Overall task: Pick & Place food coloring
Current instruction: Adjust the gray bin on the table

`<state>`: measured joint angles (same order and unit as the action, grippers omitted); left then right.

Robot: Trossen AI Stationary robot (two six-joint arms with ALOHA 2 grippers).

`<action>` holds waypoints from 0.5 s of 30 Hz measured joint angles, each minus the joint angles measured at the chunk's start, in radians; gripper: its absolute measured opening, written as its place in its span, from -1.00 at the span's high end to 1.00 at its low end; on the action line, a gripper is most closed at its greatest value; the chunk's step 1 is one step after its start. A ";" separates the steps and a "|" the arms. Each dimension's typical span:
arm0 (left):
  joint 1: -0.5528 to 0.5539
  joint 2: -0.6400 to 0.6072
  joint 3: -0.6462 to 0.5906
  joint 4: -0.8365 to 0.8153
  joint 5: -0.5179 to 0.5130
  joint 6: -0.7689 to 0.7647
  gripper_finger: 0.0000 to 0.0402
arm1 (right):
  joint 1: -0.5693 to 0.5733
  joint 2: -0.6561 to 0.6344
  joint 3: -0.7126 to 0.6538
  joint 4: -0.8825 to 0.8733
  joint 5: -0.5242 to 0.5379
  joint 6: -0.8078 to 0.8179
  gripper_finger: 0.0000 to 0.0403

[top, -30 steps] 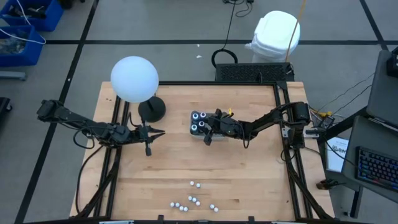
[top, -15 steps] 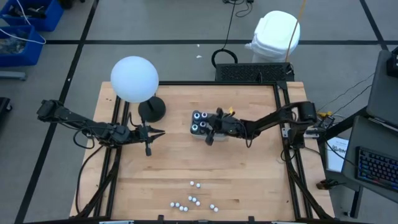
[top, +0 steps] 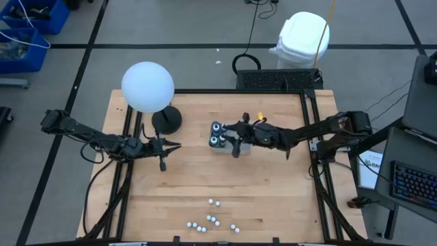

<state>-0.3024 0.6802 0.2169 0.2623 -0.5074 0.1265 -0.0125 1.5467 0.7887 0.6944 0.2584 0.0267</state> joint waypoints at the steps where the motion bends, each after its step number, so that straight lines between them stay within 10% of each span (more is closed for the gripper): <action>1: 0.000 0.000 0.000 0.000 0.000 0.000 0.82 | 0.010 -0.015 0.000 -0.003 0.000 -0.007 0.24; 15: 0.000 0.000 0.000 0.000 0.000 -0.001 0.82 | 0.126 -0.084 0.001 -0.046 0.004 0.009 0.26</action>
<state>-0.3024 0.6800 0.2169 0.2623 -0.5072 0.1256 0.1135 1.4631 0.7898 0.6485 0.2620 0.0357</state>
